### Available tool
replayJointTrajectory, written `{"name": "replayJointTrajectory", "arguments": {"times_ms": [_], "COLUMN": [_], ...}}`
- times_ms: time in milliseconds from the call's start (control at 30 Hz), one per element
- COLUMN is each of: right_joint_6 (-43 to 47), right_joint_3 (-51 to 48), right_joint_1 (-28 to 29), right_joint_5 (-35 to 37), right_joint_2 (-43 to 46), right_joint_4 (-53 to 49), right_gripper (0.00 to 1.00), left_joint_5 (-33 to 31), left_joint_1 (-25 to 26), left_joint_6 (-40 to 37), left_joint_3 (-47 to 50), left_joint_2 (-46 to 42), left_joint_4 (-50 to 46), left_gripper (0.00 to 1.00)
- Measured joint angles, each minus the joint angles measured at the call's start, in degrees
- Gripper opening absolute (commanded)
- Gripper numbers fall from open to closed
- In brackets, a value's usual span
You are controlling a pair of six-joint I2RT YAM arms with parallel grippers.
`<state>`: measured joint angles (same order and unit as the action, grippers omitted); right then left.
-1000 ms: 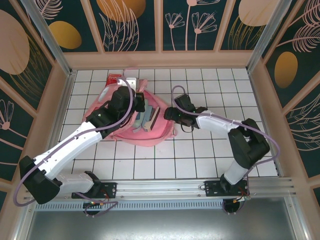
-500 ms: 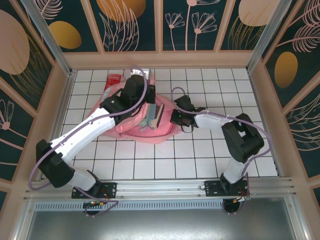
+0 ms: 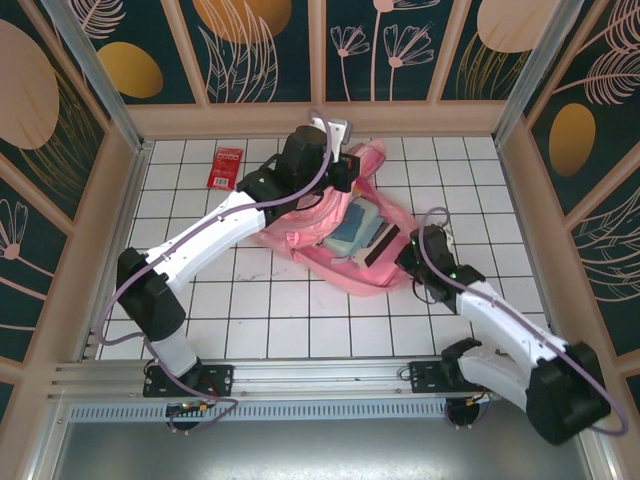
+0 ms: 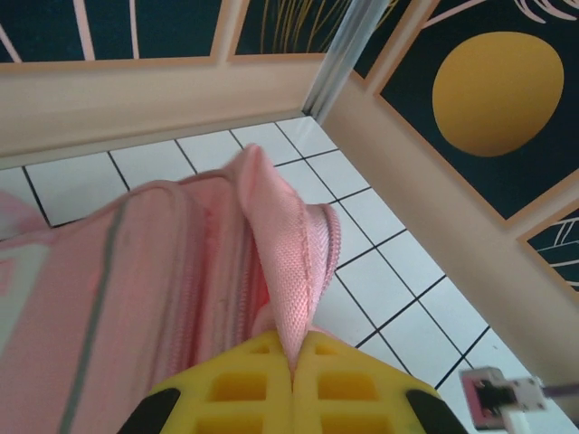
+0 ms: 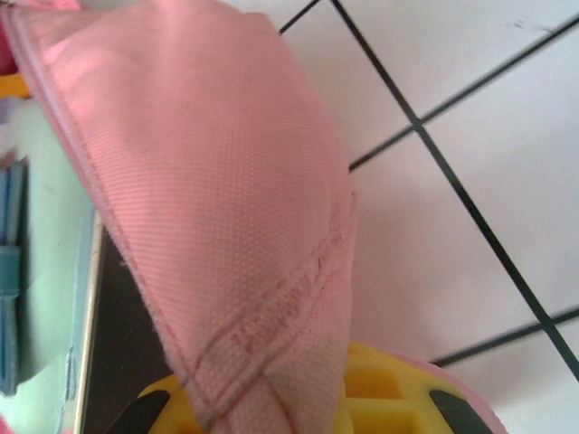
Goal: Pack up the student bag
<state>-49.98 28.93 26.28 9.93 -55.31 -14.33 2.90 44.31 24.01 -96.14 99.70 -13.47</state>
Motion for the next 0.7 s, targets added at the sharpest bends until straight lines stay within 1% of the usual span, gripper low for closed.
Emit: {"name": "replayJointTrajectory", "arguments": {"times_ms": [67,133,200,267,367,467,500,567,600,667,700], "right_joint_6": [-1.44,-3.45,-5.38,-7.65,-10.47,-11.80,-11.93,-11.89,-11.50,-9.49,-8.24], "right_joint_3": [-2.38,-4.24,-5.40,-5.49,-3.89,-0.24,1.49,4.48,5.95,8.04,8.83], "right_joint_1": [0.24,2.27,6.67,12.63,19.78,24.52,25.88,27.41,27.96,28.72,29.00], "right_joint_5": [0.17,1.09,3.28,5.77,9.03,11.61,12.17,12.85,12.94,12.55,12.48], "right_joint_2": [2.40,3.04,2.91,1.53,-4.17,-11.41,-13.99,-17.44,-18.88,-20.09,-20.11], "right_joint_4": [-0.11,0.20,1.07,2.12,3.91,4.24,4.04,3.65,3.50,3.45,3.41], "right_gripper": [0.00,0.00,0.00,0.00,0.00,0.04,0.07,0.22,0.32,0.58,0.69], "left_joint_5": [-0.31,-1.42,-3.50,-5.92,-9.88,-12.83,-13.73,-15.13,-15.96,-17.16,-17.35], "left_joint_1": [0.09,0.17,0.28,0.28,0.28,0.28,0.26,0.26,0.26,0.13,0.04], "left_joint_6": [-0.76,-1.95,-3.23,-5.07,-8.81,-12.90,-14.36,-16.50,-17.53,-18.62,-18.88], "left_joint_3": [-0.02,0.04,0.50,2.01,4.96,8.26,9.49,11.45,12.52,14.10,14.84], "left_joint_2": [0.52,0.68,0.55,0.04,-1.31,-3.50,-4.37,-5.77,-6.45,-7.32,-7.67], "left_joint_4": [0.28,0.39,0.59,1.55,2.84,4.31,4.63,5.44,5.95,6.56,6.86], "left_gripper": [0.00,0.00,0.00,0.01,0.00,0.00,0.00,0.00,0.00,0.00,0.00]}}
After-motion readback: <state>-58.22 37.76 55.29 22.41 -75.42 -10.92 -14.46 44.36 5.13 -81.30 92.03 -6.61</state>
